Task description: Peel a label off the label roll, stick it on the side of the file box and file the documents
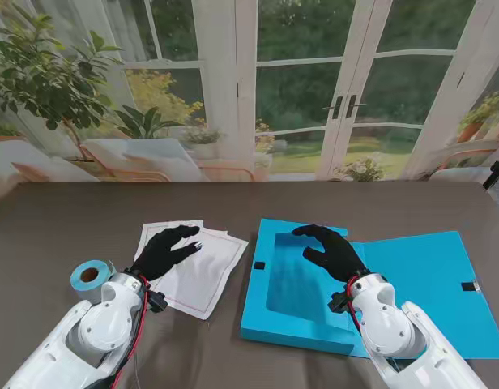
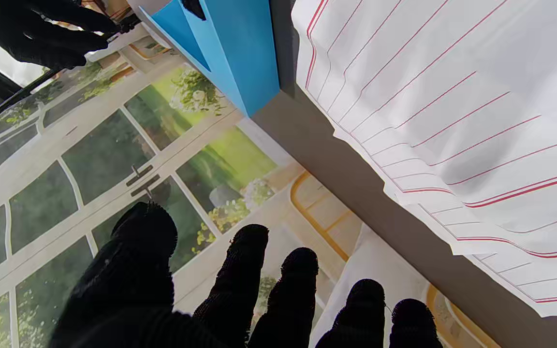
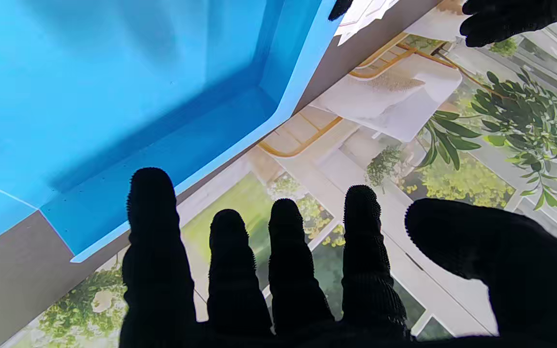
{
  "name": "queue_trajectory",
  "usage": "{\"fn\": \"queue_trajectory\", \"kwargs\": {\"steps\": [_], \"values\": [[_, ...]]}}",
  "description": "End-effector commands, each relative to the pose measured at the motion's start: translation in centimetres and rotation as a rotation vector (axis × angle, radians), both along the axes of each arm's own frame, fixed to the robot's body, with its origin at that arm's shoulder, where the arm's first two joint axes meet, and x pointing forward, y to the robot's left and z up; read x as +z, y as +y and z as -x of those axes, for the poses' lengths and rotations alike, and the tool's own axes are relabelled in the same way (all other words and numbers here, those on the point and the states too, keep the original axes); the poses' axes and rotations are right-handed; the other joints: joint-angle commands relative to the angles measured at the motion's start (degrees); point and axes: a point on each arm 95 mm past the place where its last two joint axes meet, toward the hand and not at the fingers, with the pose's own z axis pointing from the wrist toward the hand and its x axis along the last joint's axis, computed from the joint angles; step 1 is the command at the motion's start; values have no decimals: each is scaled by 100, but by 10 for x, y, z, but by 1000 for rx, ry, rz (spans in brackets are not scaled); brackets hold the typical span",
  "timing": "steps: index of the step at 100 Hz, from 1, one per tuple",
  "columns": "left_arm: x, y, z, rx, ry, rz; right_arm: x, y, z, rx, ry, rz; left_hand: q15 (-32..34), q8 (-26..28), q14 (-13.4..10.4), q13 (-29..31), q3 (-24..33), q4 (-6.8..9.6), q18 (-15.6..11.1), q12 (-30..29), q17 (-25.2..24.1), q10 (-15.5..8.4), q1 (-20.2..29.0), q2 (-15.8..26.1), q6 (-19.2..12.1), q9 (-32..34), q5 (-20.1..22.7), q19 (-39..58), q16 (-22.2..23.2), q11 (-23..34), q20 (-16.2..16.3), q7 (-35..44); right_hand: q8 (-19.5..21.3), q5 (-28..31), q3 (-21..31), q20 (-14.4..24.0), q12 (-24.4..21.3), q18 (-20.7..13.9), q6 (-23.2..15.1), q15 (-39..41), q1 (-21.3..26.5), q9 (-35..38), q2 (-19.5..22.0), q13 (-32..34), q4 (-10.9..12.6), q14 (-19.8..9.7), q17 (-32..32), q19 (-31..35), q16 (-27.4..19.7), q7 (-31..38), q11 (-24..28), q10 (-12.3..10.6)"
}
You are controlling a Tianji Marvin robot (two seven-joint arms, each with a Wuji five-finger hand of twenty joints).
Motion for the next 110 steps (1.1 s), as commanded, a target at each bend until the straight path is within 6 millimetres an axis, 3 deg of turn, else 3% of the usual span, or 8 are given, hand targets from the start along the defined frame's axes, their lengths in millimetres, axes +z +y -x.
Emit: {"fn": "queue_trajectory", "kwargs": {"steps": [1, 21, 47, 69, 90, 110], "values": [[1, -3, 1, -15, 6, 1, -3, 3, 3, 14, 18, 2, -48, -34, -163, -150, -162, 25, -294, -67, -122, -99, 38, 167, -15, -179, -73, -152, -51, 18, -52, -65, -76, 91, -85, 111, -91, -182, -27, -87, -91, 115, 117, 138, 3, -113, -2420, -168, 44, 54, -65, -97], [2, -4, 2, -19, 15, -1, -5, 2, 3, 13, 25, 0, -35, -38, -147, -121, -194, 28, -294, -55, -117, -51, 67, 165, -2, -81, -48, -158, -51, 53, -84, -51, -93, 114, -87, 184, -89, -174, -3, -84, -76, 163, 119, 161, 15, -106, -2399, -212, 53, 74, -57, -69], [9, 4, 4, -3, -11, -68, -5, 6, 5, 27, 42, -5, 149, -32, 92, 288, -165, 36, -128, 33, 176, 104, 150, 88, 101, 206, 88, 120, 104, 131, 107, 3, -121, 134, -96, 260, -92, -173, 18, -84, -70, 273, 130, 206, 28, -89, -2365, -265, 57, 81, -60, -48], [27, 45, 17, 95, -43, -188, -6, 8, 6, 31, 62, -22, 266, -6, 190, 496, -91, 34, -23, 114, 339, 184, 162, 35, 211, 454, 259, 248, 242, 174, 234, 74, -138, 149, -95, 309, -93, -157, 38, -78, -55, 361, 128, 247, 39, -66, -2341, -296, 60, 85, -68, -7], [31, 81, 29, 168, -34, -273, -8, 11, 7, 40, 72, -20, 311, 7, 198, 522, 7, 29, -21, 158, 361, 225, 136, -31, 232, 516, 304, 262, 305, 161, 286, 91, -153, 161, -101, 348, -94, -156, 59, -74, -54, 410, 144, 283, 43, -58, -2321, -321, 63, 87, -84, 15], [31, 111, 39, 210, -24, -388, -10, 11, 7, 40, 83, -23, 299, 19, 33, 366, 165, 25, -274, 233, 274, 259, 49, -104, 203, 456, 277, 161, 302, 181, 241, 91, -164, 151, -108, 375, -93, -155, 67, -71, -56, 430, 155, 301, 45, -53, -2316, -347, 65, 86, -94, 40]]}}
